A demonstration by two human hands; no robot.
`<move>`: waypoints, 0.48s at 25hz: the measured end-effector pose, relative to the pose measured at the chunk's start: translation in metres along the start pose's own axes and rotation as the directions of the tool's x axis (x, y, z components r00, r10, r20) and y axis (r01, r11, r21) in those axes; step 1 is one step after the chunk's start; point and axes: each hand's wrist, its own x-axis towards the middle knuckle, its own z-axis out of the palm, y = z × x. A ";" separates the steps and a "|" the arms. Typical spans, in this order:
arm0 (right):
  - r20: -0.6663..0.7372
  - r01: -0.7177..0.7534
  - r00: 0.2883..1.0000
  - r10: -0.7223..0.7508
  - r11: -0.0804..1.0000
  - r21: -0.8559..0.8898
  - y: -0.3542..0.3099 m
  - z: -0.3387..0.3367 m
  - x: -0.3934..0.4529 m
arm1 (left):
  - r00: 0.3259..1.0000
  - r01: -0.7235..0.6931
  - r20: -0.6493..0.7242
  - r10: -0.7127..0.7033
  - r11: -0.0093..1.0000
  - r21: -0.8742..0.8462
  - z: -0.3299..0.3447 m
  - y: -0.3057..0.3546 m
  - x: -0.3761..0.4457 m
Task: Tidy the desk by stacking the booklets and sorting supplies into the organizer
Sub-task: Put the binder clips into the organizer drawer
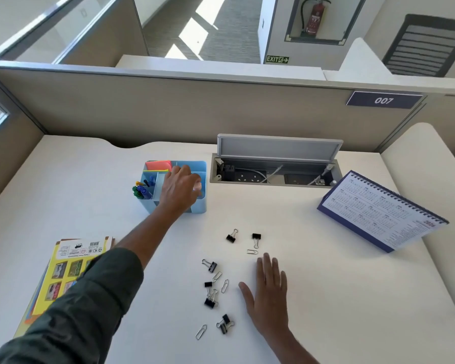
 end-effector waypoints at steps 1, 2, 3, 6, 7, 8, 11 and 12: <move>0.012 -0.026 1.000 0.026 1.000 -0.016 0.005 0.000 0.000 | 0.999 -0.032 0.022 0.031 0.999 0.030 -0.002 -0.002 0.004; 0.025 -0.056 0.998 0.056 0.998 -0.030 0.010 0.001 -0.002 | 0.996 -0.066 0.058 0.062 0.996 0.061 -0.003 -0.002 0.006; 0.041 -0.084 0.996 0.085 0.996 -0.036 0.014 0.002 -0.004 | 0.991 -0.097 0.098 0.087 0.991 0.094 -0.002 -0.001 0.009; 0.062 -0.094 0.993 0.098 0.994 -0.059 0.017 0.002 -0.005 | 0.976 -0.158 0.187 0.115 0.960 0.233 -0.003 0.000 0.017; 0.064 -0.093 0.993 0.097 0.994 -0.061 0.016 0.003 -0.005 | 0.969 -0.170 0.219 0.110 0.947 0.273 -0.003 0.000 0.019; 0.071 -0.101 0.992 0.104 0.994 -0.052 0.014 0.003 -0.007 | 0.960 -0.168 0.265 0.088 0.941 0.294 -0.003 0.001 0.020; 0.078 -0.110 0.990 0.114 0.993 -0.049 0.013 0.003 -0.008 | 0.944 -0.153 0.327 0.054 0.946 0.286 0.001 0.000 0.023; 0.079 -0.111 0.990 0.114 0.993 -0.047 0.013 0.003 -0.009 | 0.940 -0.150 0.338 0.047 0.947 0.284 0.002 0.000 0.024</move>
